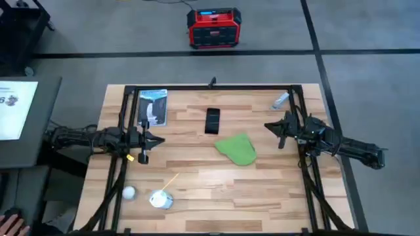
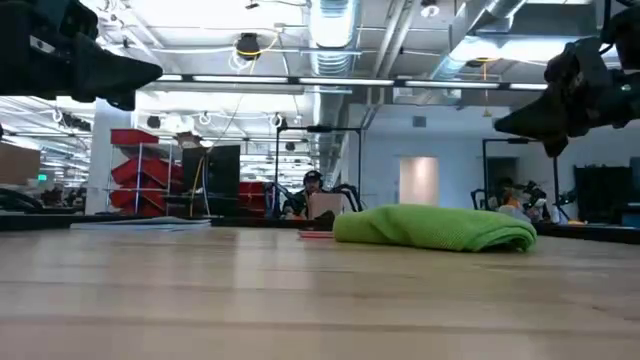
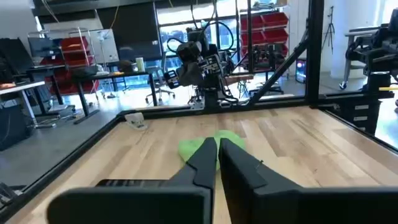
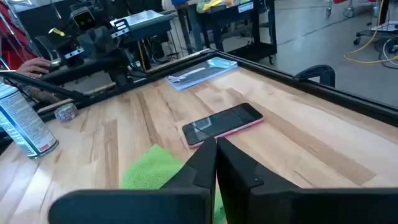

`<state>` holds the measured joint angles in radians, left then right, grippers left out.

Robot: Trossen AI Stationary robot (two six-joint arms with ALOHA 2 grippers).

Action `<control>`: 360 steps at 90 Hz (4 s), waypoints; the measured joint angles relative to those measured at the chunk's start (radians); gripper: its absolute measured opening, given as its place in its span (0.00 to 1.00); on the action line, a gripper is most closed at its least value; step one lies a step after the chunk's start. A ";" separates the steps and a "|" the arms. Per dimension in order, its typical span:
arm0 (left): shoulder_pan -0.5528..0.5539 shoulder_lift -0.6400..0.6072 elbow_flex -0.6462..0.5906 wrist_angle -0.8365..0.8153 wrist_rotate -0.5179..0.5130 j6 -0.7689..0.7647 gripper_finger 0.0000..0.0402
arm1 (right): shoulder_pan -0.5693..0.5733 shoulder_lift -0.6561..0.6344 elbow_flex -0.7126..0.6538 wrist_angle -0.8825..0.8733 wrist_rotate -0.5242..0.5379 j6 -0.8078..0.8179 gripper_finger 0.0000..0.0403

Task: Apply microfiber cloth

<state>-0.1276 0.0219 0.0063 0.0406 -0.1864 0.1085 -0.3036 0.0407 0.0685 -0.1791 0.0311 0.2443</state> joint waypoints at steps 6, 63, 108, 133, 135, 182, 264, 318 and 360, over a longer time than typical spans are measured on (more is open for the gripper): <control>0.000 0.000 0.000 0.000 0.000 0.000 0.00 | 0.000 0.000 0.000 0.000 0.000 0.000 0.00; 0.000 0.000 0.000 0.001 0.000 0.000 0.00 | 0.000 0.000 0.000 0.000 0.000 0.000 0.00; 0.000 0.000 0.000 0.005 -0.002 0.000 0.00 | 0.000 0.000 0.000 0.000 0.000 0.000 0.00; 0.000 0.000 0.000 0.001 -0.001 0.000 0.00 | 0.000 0.000 0.000 0.000 0.000 0.000 0.00; 0.000 0.000 0.000 0.001 -0.001 0.000 0.00 | 0.000 0.000 0.000 0.000 0.000 0.000 0.00; 0.000 0.000 0.000 0.002 -0.001 -0.026 0.00 | 0.000 0.000 0.000 0.000 0.000 0.000 0.00; 0.084 0.349 0.166 -0.083 -0.227 -0.175 0.00 | 0.000 0.000 0.000 0.000 0.000 0.000 0.00; 0.414 0.754 0.261 0.195 0.057 -0.163 0.00 | 0.000 0.000 0.000 0.000 0.000 0.000 0.00; 0.579 1.108 0.262 0.537 0.343 -0.210 0.00 | 0.000 0.000 0.000 0.003 0.000 0.002 0.00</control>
<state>0.4511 1.1303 0.2680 0.5777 0.1562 -0.1017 -0.3035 0.0410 0.0687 -0.1763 0.0311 0.2459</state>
